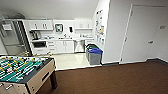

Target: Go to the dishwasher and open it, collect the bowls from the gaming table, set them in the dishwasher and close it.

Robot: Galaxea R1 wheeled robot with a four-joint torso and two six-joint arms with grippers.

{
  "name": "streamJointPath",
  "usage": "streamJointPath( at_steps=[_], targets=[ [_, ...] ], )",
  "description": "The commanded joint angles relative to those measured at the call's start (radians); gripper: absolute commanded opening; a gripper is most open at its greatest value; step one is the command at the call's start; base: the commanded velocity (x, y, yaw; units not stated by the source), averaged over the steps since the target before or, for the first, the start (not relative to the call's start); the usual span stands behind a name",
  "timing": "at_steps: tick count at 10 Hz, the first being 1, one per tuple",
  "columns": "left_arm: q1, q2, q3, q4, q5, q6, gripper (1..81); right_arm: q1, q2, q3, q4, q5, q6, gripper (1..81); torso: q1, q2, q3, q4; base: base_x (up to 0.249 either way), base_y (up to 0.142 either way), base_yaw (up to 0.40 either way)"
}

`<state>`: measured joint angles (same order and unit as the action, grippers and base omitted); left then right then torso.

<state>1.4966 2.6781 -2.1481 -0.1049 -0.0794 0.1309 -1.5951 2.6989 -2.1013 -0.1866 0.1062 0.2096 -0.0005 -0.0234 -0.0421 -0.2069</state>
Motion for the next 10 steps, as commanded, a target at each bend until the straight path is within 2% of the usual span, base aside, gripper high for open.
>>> streamJointPath(
  at_steps=[1, 10],
  targets=[
    [-0.063, -0.019, 0.019, 0.013, 0.052, 0.006, 81.1, 0.048, -0.008, 0.018, -0.002, -0.043, -0.002, 81.1, 0.001, 0.0, 0.0, 0.0, 0.103, 0.0, 0.0],
    [-0.06, -0.016, 0.019, 0.013, 0.064, 0.004, 81.1, 0.057, 0.018, -0.04, -0.002, -0.042, -0.004, 81.1, 0.001, 0.001, 0.0, 0.0, 0.127, 0.0, 0.0]
  ],
)
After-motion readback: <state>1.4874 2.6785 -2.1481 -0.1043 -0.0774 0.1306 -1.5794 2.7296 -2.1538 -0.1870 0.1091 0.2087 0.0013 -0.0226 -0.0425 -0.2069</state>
